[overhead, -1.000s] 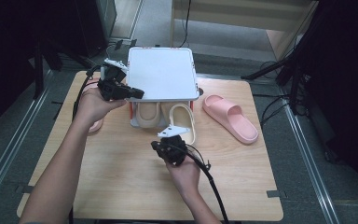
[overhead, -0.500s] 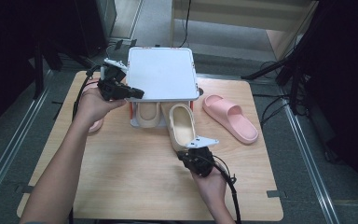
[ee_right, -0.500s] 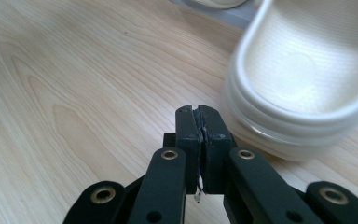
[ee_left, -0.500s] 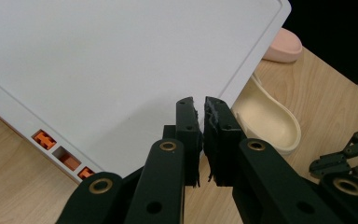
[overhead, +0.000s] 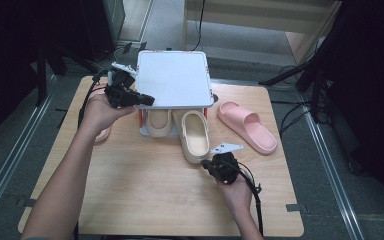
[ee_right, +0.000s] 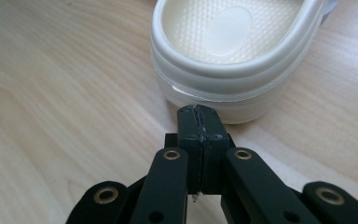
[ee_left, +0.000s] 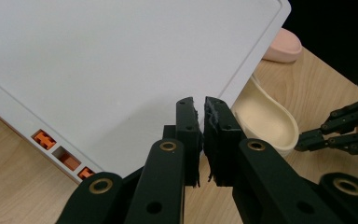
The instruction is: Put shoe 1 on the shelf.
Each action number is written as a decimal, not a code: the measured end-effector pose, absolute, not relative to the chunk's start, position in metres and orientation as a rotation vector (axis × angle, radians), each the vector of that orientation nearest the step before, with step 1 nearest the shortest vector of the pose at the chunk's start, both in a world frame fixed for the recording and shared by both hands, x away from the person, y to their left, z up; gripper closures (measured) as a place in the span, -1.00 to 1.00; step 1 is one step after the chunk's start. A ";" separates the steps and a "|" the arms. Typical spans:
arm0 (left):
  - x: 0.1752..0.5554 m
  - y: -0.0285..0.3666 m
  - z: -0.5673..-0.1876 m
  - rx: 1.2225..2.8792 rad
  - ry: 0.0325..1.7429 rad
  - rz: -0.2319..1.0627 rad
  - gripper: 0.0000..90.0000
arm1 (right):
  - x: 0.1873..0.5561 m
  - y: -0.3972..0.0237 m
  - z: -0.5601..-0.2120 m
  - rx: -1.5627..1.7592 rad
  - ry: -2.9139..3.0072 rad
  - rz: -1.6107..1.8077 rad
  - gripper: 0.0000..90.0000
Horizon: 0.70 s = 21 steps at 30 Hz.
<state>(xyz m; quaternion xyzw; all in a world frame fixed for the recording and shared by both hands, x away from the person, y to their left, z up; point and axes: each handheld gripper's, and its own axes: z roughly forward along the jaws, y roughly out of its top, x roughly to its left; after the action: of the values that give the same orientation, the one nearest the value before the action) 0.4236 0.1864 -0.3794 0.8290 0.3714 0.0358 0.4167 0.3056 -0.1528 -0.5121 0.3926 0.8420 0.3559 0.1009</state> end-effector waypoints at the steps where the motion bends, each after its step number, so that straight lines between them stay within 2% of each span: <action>1: 0.424 0.186 -0.379 2.081 0.931 0.091 0.88 | 0.307 -0.151 -0.511 1.154 2.485 1.058 1.00; 14: 0.424 0.186 -0.379 2.085 0.929 0.092 0.88 | 0.345 -0.101 -0.504 1.109 2.484 1.049 1.00; 21: 0.424 0.187 -0.379 2.083 0.930 0.089 0.87 | 0.371 -0.093 -0.506 1.153 2.455 1.053 1.00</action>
<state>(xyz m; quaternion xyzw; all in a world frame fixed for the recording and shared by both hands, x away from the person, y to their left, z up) 0.4237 0.1867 -0.3793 0.8295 0.3704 0.0356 0.4164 0.3707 -0.0928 -0.5056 0.3937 0.8381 0.3594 0.1159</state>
